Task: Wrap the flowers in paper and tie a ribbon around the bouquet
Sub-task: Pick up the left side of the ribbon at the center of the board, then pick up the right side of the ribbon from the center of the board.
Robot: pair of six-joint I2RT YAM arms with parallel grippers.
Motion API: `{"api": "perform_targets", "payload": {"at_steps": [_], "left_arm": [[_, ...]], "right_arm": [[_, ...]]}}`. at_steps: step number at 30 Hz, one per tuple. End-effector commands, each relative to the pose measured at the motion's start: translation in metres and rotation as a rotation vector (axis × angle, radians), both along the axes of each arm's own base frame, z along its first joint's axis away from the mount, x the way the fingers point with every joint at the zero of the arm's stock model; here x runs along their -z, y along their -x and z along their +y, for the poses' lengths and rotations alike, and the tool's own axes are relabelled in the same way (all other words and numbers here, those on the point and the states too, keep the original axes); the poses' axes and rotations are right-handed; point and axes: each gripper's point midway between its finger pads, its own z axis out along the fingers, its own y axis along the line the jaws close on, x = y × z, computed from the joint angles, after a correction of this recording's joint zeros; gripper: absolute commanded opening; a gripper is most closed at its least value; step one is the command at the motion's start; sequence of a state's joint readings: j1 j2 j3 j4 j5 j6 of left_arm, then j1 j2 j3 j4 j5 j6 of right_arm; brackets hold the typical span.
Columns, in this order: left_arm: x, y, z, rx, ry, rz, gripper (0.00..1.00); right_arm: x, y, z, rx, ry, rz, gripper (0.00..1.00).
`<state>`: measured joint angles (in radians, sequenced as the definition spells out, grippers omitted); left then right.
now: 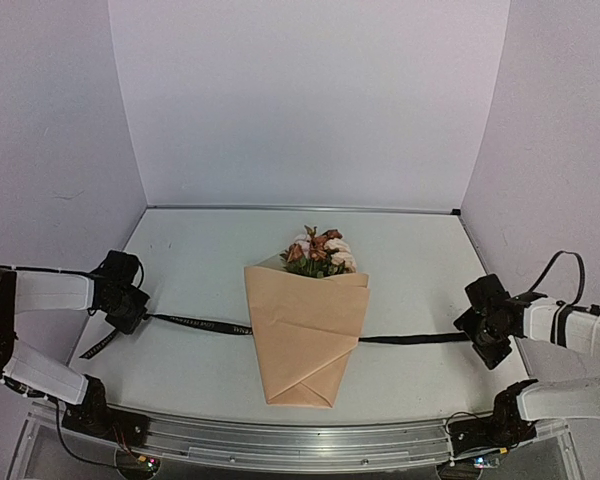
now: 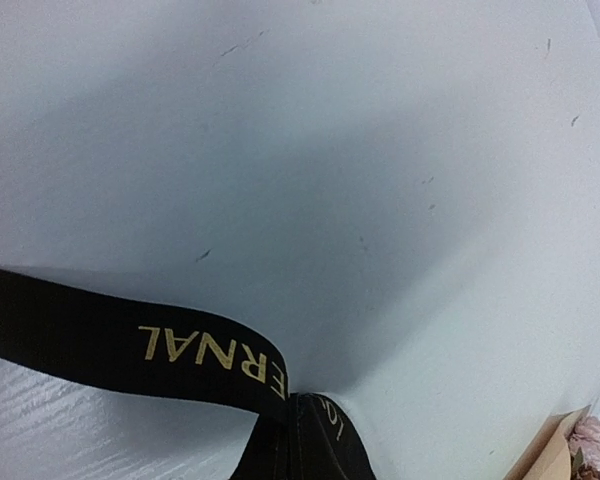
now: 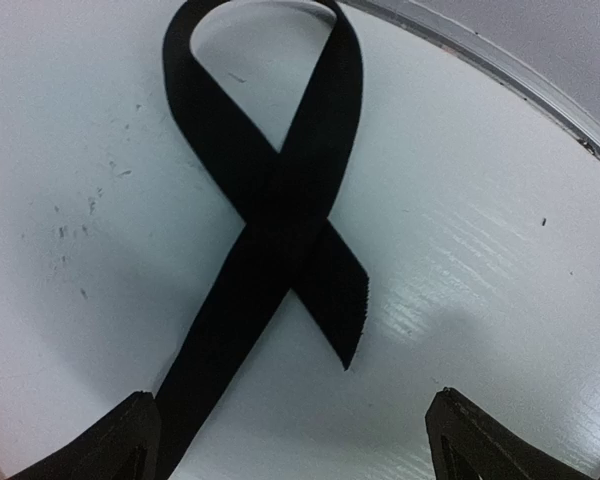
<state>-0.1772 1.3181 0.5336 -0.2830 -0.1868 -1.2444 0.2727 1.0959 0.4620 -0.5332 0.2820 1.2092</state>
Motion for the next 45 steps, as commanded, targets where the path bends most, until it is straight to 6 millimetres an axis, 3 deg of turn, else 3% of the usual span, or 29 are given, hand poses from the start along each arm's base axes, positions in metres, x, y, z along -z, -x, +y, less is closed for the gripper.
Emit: {"api": "perform_targets", "payload": {"at_steps": [1, 5, 12, 24, 29, 37, 45], "left_arm": [[-0.015, -0.022, 0.013, 0.074, -0.029, -0.047, 0.00], [-0.020, -0.027, 0.025, 0.058, -0.029, -0.058, 0.00], [-0.034, -0.038, 0.037, 0.054, -0.069, -0.070, 0.00], [-0.049, -0.049, 0.032, 0.133, -0.086, -0.111, 0.00], [-0.059, -0.052, 0.029, 0.151, -0.084, -0.146, 0.00], [-0.064, -0.054, 0.022, 0.168, -0.049, -0.179, 0.00], [-0.070, -0.055, 0.022, 0.178, -0.053, -0.193, 0.00]], "right_arm": [[-0.004, -0.007, -0.015, 0.049, 0.020, 0.020, 0.95], [0.004, -0.005, -0.026, 0.074, 0.004, 0.075, 0.95], [-0.001, -0.011, -0.037, 0.068, 0.022, 0.084, 0.96], [0.008, -0.007, -0.054, 0.117, -0.013, 0.138, 0.89], [0.011, -0.022, -0.058, 0.127, -0.050, 0.145, 0.89], [0.016, -0.042, -0.071, 0.154, -0.089, 0.159, 0.78], [0.028, -0.044, -0.074, 0.183, -0.142, 0.197, 0.61]]}}
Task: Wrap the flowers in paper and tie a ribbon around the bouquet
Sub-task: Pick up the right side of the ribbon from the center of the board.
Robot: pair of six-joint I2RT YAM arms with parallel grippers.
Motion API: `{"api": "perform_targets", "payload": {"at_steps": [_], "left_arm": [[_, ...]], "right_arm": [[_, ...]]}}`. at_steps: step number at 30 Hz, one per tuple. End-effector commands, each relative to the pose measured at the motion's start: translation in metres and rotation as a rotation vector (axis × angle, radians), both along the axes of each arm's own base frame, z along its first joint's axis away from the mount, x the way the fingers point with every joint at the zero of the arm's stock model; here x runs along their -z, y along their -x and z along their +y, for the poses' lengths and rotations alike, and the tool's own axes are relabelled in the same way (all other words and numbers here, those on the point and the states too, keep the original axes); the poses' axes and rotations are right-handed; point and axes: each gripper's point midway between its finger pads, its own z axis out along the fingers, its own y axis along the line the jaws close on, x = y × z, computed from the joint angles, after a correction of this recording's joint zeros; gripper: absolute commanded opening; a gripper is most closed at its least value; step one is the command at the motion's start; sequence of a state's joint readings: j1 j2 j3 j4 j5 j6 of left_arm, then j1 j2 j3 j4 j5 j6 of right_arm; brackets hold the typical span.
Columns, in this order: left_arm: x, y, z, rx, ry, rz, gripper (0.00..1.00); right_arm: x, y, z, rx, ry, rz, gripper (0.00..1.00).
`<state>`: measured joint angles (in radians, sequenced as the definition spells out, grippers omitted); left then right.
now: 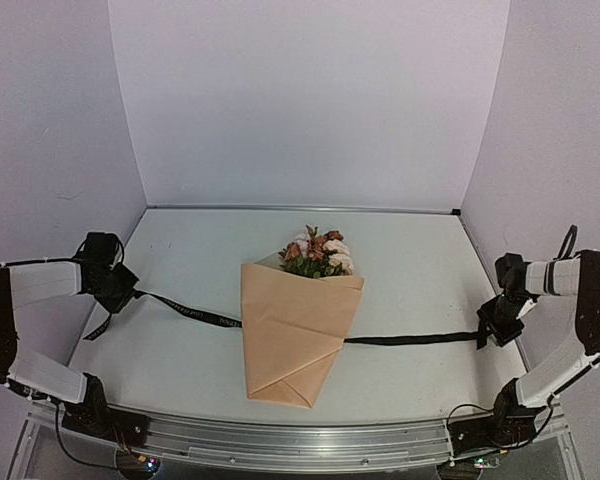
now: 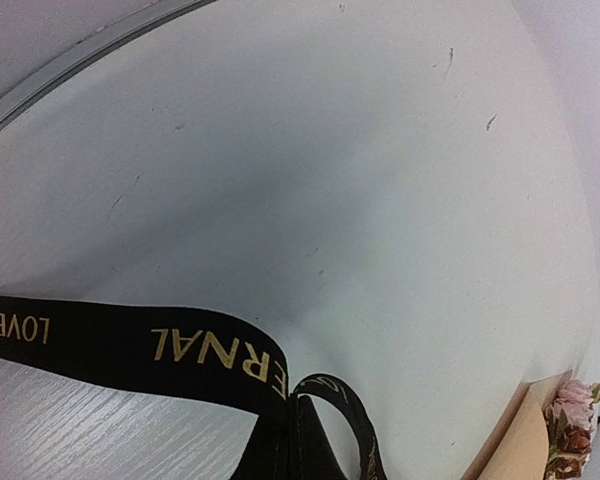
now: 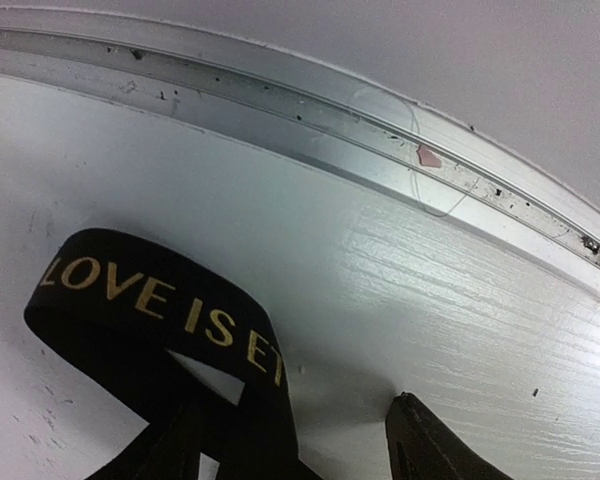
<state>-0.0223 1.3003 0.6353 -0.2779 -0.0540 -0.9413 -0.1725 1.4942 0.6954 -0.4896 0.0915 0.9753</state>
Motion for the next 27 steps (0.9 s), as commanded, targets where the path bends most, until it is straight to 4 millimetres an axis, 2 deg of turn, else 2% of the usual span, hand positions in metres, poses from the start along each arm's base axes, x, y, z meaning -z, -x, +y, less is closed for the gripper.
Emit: {"api": "perform_targets", "payload": {"at_steps": [1, 4, 6, 9, 13, 16, 18, 22, 27], "left_arm": [[-0.031, -0.020, 0.000, 0.014, -0.001, -0.105, 0.00], [-0.033, -0.021, -0.001, 0.019, 0.002, -0.110, 0.00], [-0.034, -0.021, -0.002, 0.021, 0.004, -0.115, 0.00], [-0.035, -0.021, -0.002, 0.026, 0.005, -0.123, 0.00], [-0.038, -0.022, -0.004, 0.040, 0.004, -0.132, 0.00], [-0.043, -0.025, -0.007, 0.069, 0.002, -0.151, 0.00], [-0.050, -0.028, -0.013, 0.110, 0.011, -0.179, 0.00], [-0.071, -0.039, -0.027, 0.200, 0.028, -0.269, 0.00], [-0.104, -0.054, -0.064, 0.365, 0.032, -0.379, 0.00]], "right_arm": [[0.004, -0.006, -0.002, 0.019, -0.042, 0.006, 0.59], [0.002, -0.007, -0.005, 0.028, -0.039, -0.001, 0.58], [0.001, -0.007, -0.005, 0.026, -0.037, 0.002, 0.52], [0.001, -0.006, -0.005, 0.018, -0.038, 0.002, 0.33], [0.000, -0.007, -0.004, 0.002, -0.039, -0.001, 0.00], [-0.009, -0.010, -0.005, -0.011, -0.026, -0.033, 0.00], [-0.023, -0.014, -0.006, -0.025, -0.012, -0.081, 0.00], [-0.068, -0.030, 0.000, -0.077, 0.012, -0.239, 0.00], [-0.128, -0.048, 0.034, -0.213, 0.051, -0.431, 0.00]]}}
